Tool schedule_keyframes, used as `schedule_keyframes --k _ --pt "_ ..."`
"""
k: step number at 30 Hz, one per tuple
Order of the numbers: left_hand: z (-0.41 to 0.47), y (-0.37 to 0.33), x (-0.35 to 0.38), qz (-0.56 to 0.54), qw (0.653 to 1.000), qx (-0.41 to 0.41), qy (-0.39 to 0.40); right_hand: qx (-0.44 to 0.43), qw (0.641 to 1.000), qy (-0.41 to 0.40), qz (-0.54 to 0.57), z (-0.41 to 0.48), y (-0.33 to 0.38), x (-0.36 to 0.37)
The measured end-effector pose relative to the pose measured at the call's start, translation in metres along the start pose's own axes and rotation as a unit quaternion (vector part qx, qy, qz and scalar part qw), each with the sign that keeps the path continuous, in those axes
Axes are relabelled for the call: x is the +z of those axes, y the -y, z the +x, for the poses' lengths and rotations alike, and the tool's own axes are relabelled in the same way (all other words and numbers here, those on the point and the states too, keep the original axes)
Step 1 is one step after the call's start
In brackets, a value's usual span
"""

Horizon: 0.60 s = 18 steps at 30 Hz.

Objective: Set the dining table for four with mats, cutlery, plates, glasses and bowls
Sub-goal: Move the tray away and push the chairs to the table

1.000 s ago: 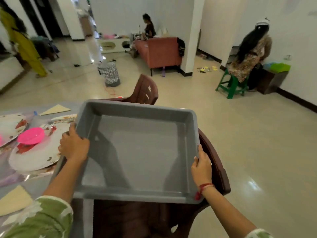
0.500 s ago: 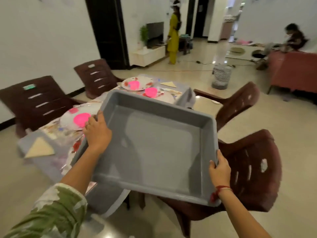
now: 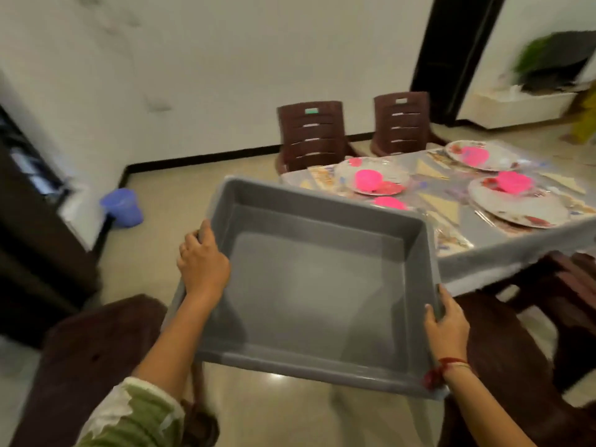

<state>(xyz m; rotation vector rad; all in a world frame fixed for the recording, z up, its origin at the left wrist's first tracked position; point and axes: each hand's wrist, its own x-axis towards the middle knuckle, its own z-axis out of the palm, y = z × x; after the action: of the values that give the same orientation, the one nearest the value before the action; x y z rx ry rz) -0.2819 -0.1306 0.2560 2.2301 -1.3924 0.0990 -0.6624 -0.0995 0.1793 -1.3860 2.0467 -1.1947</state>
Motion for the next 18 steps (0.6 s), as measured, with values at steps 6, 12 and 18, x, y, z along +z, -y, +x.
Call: schedule_keyframes --k 6,12,18 --pt "-0.042 0.158 -0.062 0.060 0.992 -0.113 -0.014 -0.054 0.992 0.117 0.012 -0.066 0.058 0.099" --pt "-0.073 0.278 -0.108 0.078 0.973 -0.215 -0.018 -0.122 0.969 0.212 0.025 -0.121 0.122 0.185" --pt "-0.069 0.324 -0.114 0.073 0.958 -0.274 -0.040 -0.140 0.952 0.269 0.035 -0.121 0.163 0.250"
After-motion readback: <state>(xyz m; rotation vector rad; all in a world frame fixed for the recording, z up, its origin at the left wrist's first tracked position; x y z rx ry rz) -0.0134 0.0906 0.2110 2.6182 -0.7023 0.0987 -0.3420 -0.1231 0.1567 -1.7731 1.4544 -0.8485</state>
